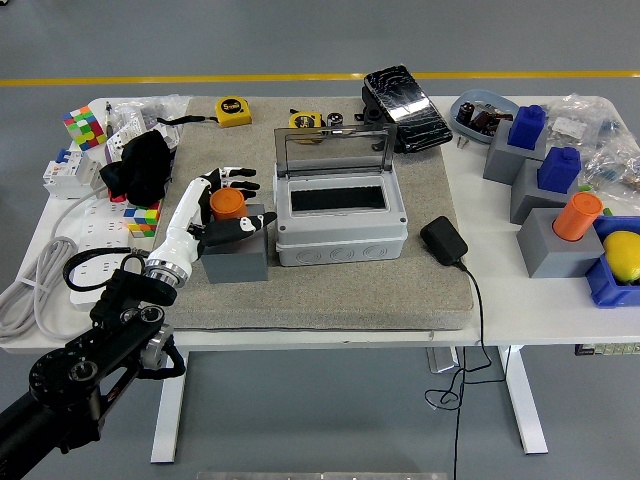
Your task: Fetch the battery,place it into the box,close the lid of the box
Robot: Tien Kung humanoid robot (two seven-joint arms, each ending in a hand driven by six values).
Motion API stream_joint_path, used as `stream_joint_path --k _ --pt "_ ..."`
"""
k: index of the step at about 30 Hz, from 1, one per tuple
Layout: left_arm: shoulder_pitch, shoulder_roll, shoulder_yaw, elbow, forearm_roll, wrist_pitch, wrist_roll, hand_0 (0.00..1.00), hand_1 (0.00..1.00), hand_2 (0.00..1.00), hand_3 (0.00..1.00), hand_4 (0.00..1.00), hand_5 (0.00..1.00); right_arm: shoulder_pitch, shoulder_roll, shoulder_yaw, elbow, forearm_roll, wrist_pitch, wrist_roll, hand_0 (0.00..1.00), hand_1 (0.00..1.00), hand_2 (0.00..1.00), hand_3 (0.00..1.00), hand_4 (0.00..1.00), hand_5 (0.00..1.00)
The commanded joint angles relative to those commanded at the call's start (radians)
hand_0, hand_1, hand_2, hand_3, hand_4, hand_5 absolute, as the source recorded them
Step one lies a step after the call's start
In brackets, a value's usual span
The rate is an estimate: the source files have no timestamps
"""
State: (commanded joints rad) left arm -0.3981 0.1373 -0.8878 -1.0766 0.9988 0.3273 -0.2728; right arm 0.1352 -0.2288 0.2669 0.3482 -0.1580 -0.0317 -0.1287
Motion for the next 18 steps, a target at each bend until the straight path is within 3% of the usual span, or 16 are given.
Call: stream_joint_path --k 2,3,8,9,14,15,18 --pt "-0.003 -0.003 0.005 0.008 -0.014 0.002 -0.012 0.581 0.501 0.507 0.538 0.895 0.002 0.0 0.0 0.0 0.0 0.0 0.0 0.0 0.677 0.721 0.715 0.689 0.998 0.693" --pt "-0.004 -0.004 0.007 0.013 -0.021 0.003 -0.019 0.472 0.388 0.392 0.433 0.869 0.002 0.0 0.0 0.0 0.0 0.0 0.0 0.0 0.676 0.721 0.715 0.69 0.998 0.693" --pt "-0.015 -0.011 0.017 0.03 -0.057 0.006 -0.047 0.472 0.388 0.392 0.433 0.869 0.002 0.002 -0.001 -0.002 0.0 0.002 0.0 0.0 0.676 0.721 0.715 0.69 0.998 0.693" --pt "-0.019 -0.013 0.022 0.038 -0.073 0.007 -0.058 0.373 0.302 0.296 0.31 0.789 0.002 0.002 -0.001 -0.003 0.0 0.002 0.0 0.0 0.676 0.72 0.716 0.689 0.998 0.693" --pt "-0.03 -0.02 0.038 0.06 -0.115 0.011 -0.087 0.373 0.302 0.296 0.31 0.789 0.002 0.003 -0.001 -0.002 0.001 0.002 0.0 0.0 0.676 0.72 0.716 0.689 0.998 0.693" --pt "-0.033 -0.021 0.043 0.065 -0.12 0.011 -0.09 0.255 0.18 0.197 0.213 0.651 0.002 0.003 -0.001 -0.003 0.0 0.003 0.0 0.0 0.676 0.72 0.716 0.689 0.998 0.693" --pt "-0.039 -0.025 0.057 0.077 -0.131 0.009 -0.101 0.255 0.18 0.197 0.213 0.651 0.002 0.004 -0.001 -0.004 0.001 0.003 0.0 0.0 0.676 0.72 0.716 0.689 0.998 0.693"
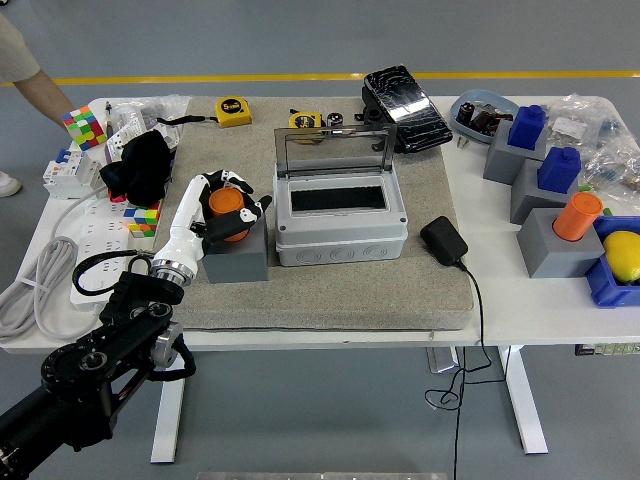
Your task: Fetch the battery,place it into the box,close the lid of the box
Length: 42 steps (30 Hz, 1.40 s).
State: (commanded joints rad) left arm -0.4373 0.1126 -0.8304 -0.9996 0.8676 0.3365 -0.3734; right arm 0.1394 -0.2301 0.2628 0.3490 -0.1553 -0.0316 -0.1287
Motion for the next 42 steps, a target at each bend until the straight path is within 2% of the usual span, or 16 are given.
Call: stream_joint_path --k 2,3,8,9,15,20,24,30,35,39,42 --pt "-0.003 -0.004 0.009 0.011 -0.012 -0.001 -0.011 0.255 0.18 0.197 0.213 0.651 0.002 0.001 0.0 0.0 0.0 0.0 0.0 0.0 0.676 0.72 0.716 0.689 0.998 0.693" --pt "-0.004 -0.006 0.013 0.016 -0.018 -0.002 -0.018 0.232 0.125 0.148 0.189 0.589 0.002 0.001 0.0 0.0 0.0 0.0 0.0 0.0 0.677 0.72 0.716 0.689 0.998 0.693" --pt "-0.01 -0.013 0.023 0.034 -0.037 -0.001 -0.047 0.232 0.125 0.148 0.189 0.589 0.002 0.001 -0.001 -0.003 0.0 0.002 -0.001 0.001 0.677 0.72 0.716 0.689 0.998 0.693" --pt "-0.011 -0.013 0.023 0.035 -0.037 -0.002 -0.049 0.205 0.074 0.101 0.183 0.553 0.002 0.0 -0.001 -0.004 0.0 0.002 -0.001 0.001 0.677 0.72 0.716 0.689 0.998 0.694" --pt "-0.016 -0.015 0.023 0.031 -0.025 -0.002 -0.066 0.198 0.063 0.092 0.184 0.573 0.002 0.001 -0.001 -0.004 0.0 0.003 -0.001 0.002 0.676 0.72 0.715 0.689 0.998 0.693" --pt "-0.016 -0.012 0.004 0.002 0.023 -0.002 -0.057 0.198 0.063 0.092 0.184 0.573 0.002 0.001 0.0 0.0 0.0 0.001 -0.002 0.003 0.676 0.72 0.715 0.689 0.998 0.693" --pt "-0.03 0.0 -0.017 -0.042 0.091 0.001 -0.035 0.198 0.064 0.091 0.192 0.579 0.002 0.0 0.0 -0.001 0.0 0.002 -0.002 0.004 0.677 0.72 0.715 0.689 0.998 0.693" --pt "-0.081 0.018 -0.027 -0.126 0.275 0.001 0.043 0.197 0.065 0.091 0.189 0.579 0.002 -0.001 0.001 -0.002 -0.001 0.002 -0.003 0.004 0.677 0.72 0.715 0.689 0.998 0.694" --pt "-0.169 0.021 0.037 -0.179 0.483 0.009 0.159 0.2 0.074 0.102 0.186 0.592 0.002 0.001 0.001 -0.004 0.0 0.002 -0.003 0.004 0.677 0.72 0.715 0.689 0.998 0.694" --pt "-0.252 0.009 0.122 -0.163 0.63 0.034 0.252 0.209 0.082 0.112 0.2 0.6 0.002 0.002 0.0 -0.006 0.0 0.004 -0.003 0.004 0.677 0.72 0.715 0.689 0.998 0.693" --pt "-0.312 -0.006 0.189 -0.13 0.727 0.027 0.326 0.209 0.082 0.112 0.2 0.6 0.002 0.002 -0.002 -0.008 -0.001 0.005 -0.004 0.004 0.677 0.72 0.715 0.689 0.998 0.693"
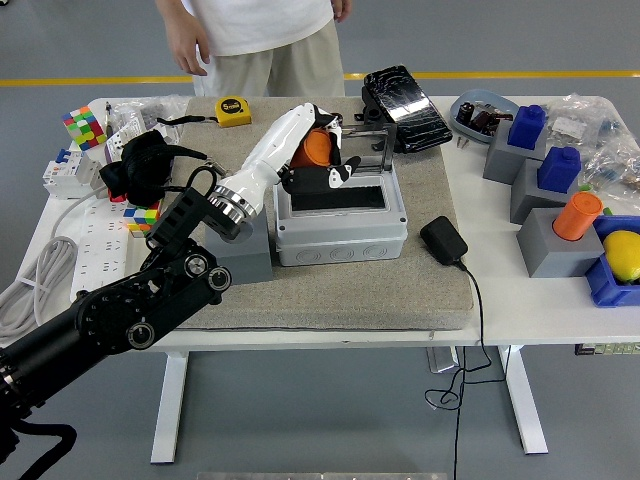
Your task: Fetch the battery,place it into the box,close the lid of the box
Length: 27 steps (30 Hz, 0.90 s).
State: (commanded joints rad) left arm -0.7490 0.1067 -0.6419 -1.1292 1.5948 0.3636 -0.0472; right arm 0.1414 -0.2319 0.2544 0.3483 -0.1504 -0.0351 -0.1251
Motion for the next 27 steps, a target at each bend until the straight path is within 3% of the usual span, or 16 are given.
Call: stream_joint_path --k 7,8,9,13,14,15,20,21,27 --pt "-0.108 -0.061 0.16 0.128 0.11 -0.036 0.129 0.232 0.104 0.128 0.197 0.598 0.002 0.001 -0.001 -0.01 0.0 0.003 0.0 -0.001 0.677 0.72 0.715 0.689 0.998 0.694" --pt "-0.116 -0.07 0.176 0.146 0.113 -0.039 0.138 0.232 0.104 0.128 0.197 0.598 0.002 0.001 -0.001 -0.011 0.0 0.003 0.0 0.0 0.677 0.72 0.715 0.689 0.998 0.694" --pt "-0.122 -0.076 0.186 0.159 0.114 -0.04 0.144 0.253 0.136 0.155 0.228 0.663 0.002 0.001 -0.001 -0.012 0.0 0.004 0.0 0.0 0.676 0.72 0.715 0.689 0.998 0.694" --pt "-0.134 -0.105 0.215 0.202 0.1 -0.038 0.162 0.253 0.136 0.155 0.228 0.663 0.002 0.002 -0.002 -0.019 0.0 0.005 0.0 0.0 0.676 0.72 0.715 0.689 0.998 0.694" --pt "-0.132 -0.107 0.214 0.207 0.096 -0.037 0.162 0.253 0.136 0.155 0.228 0.663 0.002 0.002 -0.002 -0.02 0.0 0.006 0.0 0.0 0.676 0.72 0.715 0.689 0.998 0.694" --pt "-0.13 -0.107 0.213 0.21 0.093 -0.035 0.161 0.477 0.394 0.399 0.522 0.881 0.002 0.001 -0.002 -0.021 0.0 0.006 0.0 0.0 0.676 0.72 0.715 0.689 0.998 0.694" --pt "-0.127 -0.107 0.22 0.225 0.091 -0.017 0.153 0.477 0.394 0.399 0.522 0.881 0.002 0.004 -0.002 -0.023 0.0 0.007 0.0 -0.001 0.676 0.72 0.715 0.689 0.998 0.694" --pt "-0.127 -0.107 0.223 0.229 0.089 -0.017 0.152 0.57 0.497 0.477 0.599 0.903 0.002 0.004 -0.003 -0.022 0.001 0.006 0.0 0.0 0.676 0.72 0.715 0.689 0.998 0.694" --pt "-0.128 -0.107 0.228 0.246 0.077 -0.019 0.152 0.59 0.522 0.498 0.62 0.912 0.002 0.005 -0.004 -0.026 0.001 0.007 0.0 -0.001 0.676 0.72 0.715 0.689 0.998 0.694"
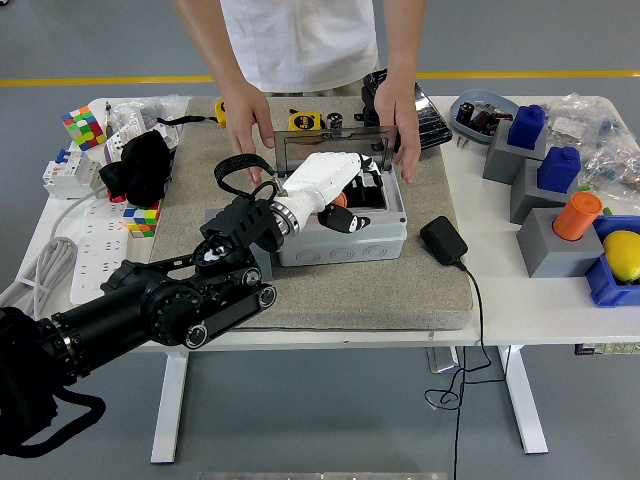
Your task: Fetch the battery,place it into the box,close the lid of the box
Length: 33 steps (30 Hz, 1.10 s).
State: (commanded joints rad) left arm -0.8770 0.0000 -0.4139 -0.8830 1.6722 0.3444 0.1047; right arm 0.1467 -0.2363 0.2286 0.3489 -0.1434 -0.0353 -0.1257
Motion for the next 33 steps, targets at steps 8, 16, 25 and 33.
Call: stream_joint_path --k 8,16,25,33 --pt "0.007 0.0 -0.005 -0.001 -0.018 0.0 -0.008 0.592 0.519 0.498 0.621 0.912 0.002 -0.001 0.001 -0.005 0.0 0.0 0.0 0.0 0.676 0.72 0.715 0.689 0.998 0.694" --pt "0.018 0.0 -0.028 -0.029 -0.031 -0.007 -0.012 0.591 0.518 0.499 0.62 0.912 0.002 -0.001 -0.001 -0.007 0.0 0.001 0.0 0.0 0.676 0.72 0.715 0.69 0.998 0.694" --pt "0.077 0.033 -0.134 -0.194 -0.011 -0.013 -0.011 0.587 0.524 0.502 0.615 0.919 0.002 -0.005 0.001 0.003 0.0 -0.003 -0.001 0.0 0.677 0.718 0.714 0.689 0.998 0.694" --pt "0.164 0.11 -0.179 -0.301 0.011 -0.032 0.01 0.578 0.531 0.508 0.613 0.918 0.002 -0.006 0.002 0.018 -0.001 -0.008 -0.001 0.001 0.677 0.72 0.714 0.69 0.998 0.694"
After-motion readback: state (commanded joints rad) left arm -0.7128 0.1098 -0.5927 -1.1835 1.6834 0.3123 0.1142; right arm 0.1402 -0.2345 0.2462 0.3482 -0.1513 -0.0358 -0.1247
